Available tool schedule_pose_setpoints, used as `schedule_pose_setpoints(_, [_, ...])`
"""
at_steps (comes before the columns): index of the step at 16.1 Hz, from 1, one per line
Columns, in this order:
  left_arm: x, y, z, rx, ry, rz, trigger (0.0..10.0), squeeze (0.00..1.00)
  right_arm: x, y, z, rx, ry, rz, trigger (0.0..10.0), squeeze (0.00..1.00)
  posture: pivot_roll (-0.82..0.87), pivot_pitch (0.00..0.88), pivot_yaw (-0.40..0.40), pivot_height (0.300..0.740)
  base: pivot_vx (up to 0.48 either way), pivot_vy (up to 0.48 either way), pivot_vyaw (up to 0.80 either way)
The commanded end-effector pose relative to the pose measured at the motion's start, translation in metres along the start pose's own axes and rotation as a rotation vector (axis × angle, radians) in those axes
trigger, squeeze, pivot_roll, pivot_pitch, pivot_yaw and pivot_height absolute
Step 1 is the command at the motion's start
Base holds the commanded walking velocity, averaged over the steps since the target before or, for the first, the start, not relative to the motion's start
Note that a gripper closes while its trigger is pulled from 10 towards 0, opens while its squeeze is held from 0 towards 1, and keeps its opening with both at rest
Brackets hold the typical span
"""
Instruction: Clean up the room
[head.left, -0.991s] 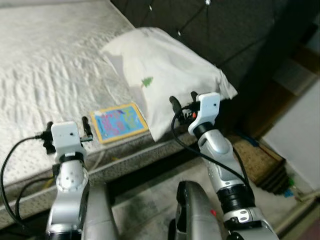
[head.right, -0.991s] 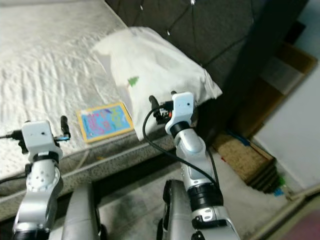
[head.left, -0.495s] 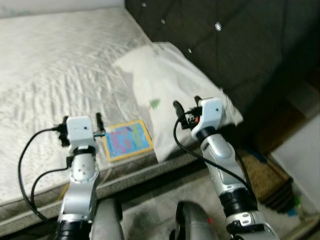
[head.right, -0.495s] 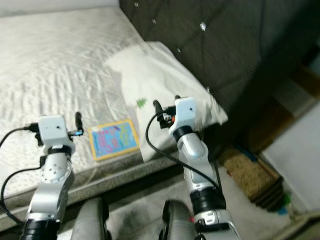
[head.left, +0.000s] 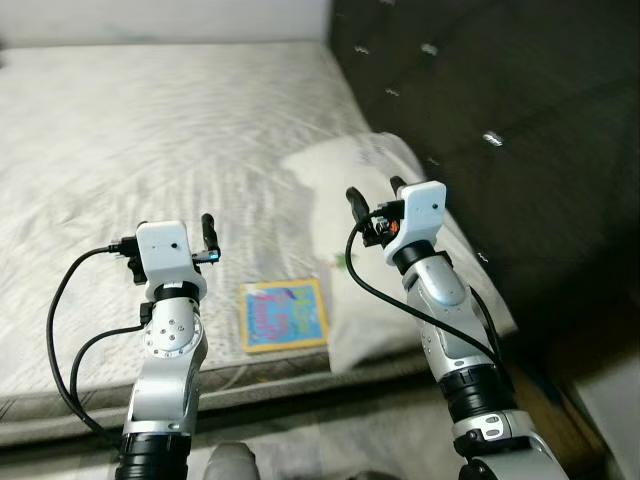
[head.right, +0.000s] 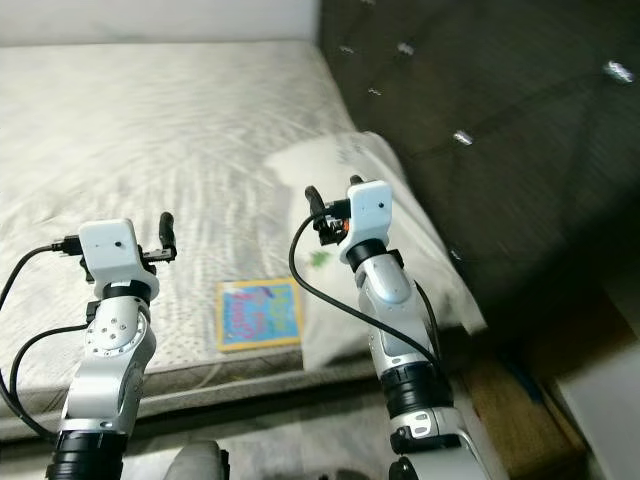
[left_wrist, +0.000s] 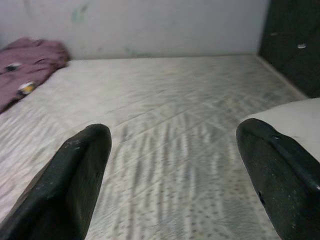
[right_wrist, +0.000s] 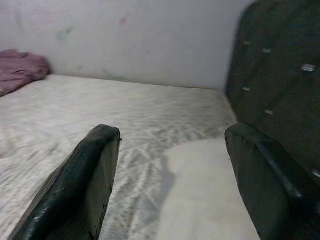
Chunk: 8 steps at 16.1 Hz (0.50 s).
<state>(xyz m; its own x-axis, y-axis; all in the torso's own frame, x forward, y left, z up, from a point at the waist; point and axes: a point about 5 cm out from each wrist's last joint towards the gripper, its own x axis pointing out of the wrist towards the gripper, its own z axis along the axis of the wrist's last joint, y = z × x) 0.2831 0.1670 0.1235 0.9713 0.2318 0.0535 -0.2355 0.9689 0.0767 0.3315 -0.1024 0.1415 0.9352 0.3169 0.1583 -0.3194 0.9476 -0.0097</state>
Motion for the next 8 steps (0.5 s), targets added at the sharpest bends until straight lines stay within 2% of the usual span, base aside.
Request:
schedule_pose_setpoints(1, [-0.0031, -0.0010, 0.0006, 0.029, 0.002, -0.023, 10.0, 0.00, -0.0033, -0.0048, -0.0064, -0.009, 0.026, -0.018, 10.0, 0.00, 0.02, 0.000, -0.057, 0.740, 0.000, 0.000, 0.00])
schedule_pose_setpoints(2, [-0.0062, -0.0013, -0.0001, -0.006, 0.004, -0.060, 10.0, 0.00, -0.0057, -0.0089, -0.0093, -0.015, 0.038, -0.033, 10.0, 0.00, 0.02, 0.000, -0.057, 0.740, 0.000, 0.000, 0.00])
schedule_pose_setpoints(4, [-0.0076, 0.0013, 0.0005, 0.002, -0.004, -0.047, 10.0, 0.00, -0.0071, -0.0104, -0.0099, -0.014, 0.041, -0.044, 10.0, 0.00, 0.02, 0.000, -0.059, 0.740, 0.000, 0.000, 0.00])
schedule_pose_setpoints(8, [-0.0040, 0.0022, 0.0059, -0.039, -0.016, -0.059, 10.0, 0.00, -0.0079, -0.0091, -0.0096, -0.036, 0.040, -0.085, 10.0, 0.00, 0.02, 0.000, -0.058, 0.740, 0.000, 0.000, 0.00])
